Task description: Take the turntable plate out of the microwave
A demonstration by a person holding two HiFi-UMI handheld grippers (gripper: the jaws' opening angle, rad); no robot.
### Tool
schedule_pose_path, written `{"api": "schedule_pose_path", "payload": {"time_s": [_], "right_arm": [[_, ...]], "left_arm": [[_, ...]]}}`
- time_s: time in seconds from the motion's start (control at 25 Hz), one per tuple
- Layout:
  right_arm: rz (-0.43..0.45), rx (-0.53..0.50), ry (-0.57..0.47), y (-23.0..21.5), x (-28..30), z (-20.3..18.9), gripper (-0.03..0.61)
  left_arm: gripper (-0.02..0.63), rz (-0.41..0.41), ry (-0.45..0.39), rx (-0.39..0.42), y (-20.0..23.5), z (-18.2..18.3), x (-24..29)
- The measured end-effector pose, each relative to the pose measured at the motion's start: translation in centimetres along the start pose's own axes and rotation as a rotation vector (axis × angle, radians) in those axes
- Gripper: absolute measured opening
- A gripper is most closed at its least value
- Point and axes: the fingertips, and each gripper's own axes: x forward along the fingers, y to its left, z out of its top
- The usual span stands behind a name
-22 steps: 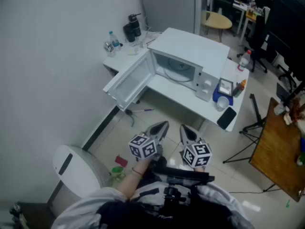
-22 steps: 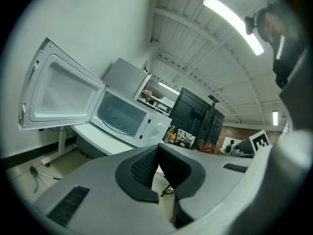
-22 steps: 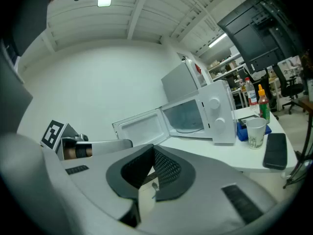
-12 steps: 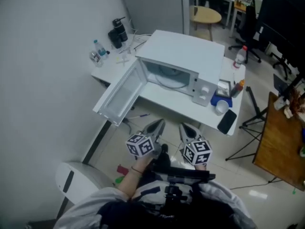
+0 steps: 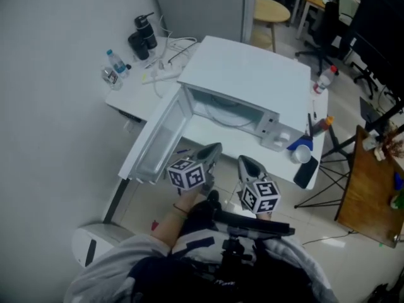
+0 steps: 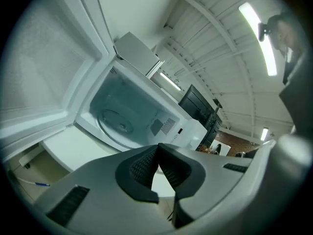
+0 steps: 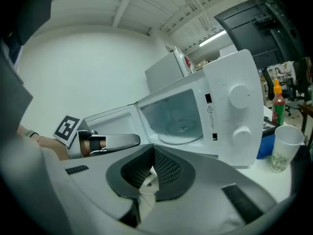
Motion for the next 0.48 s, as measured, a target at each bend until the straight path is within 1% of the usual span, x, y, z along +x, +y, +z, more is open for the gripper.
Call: {"api": "schedule_pose_path", "payload": {"time_s": [0.24, 0.48], "right_arm": [[-0.089, 0.026, 0.027, -1.2, 3.5, -0.3, 0.009], [-0.145, 0.053, 0.054, -2.6, 5.6, -0.6, 0.009]], "left_arm": [[0.003, -0.022, 0.073, -0.008, 4.7, 0.7, 3.3], [0.003, -0.015, 0.17, -0.099, 9.4, -0.4, 5.9]]}}
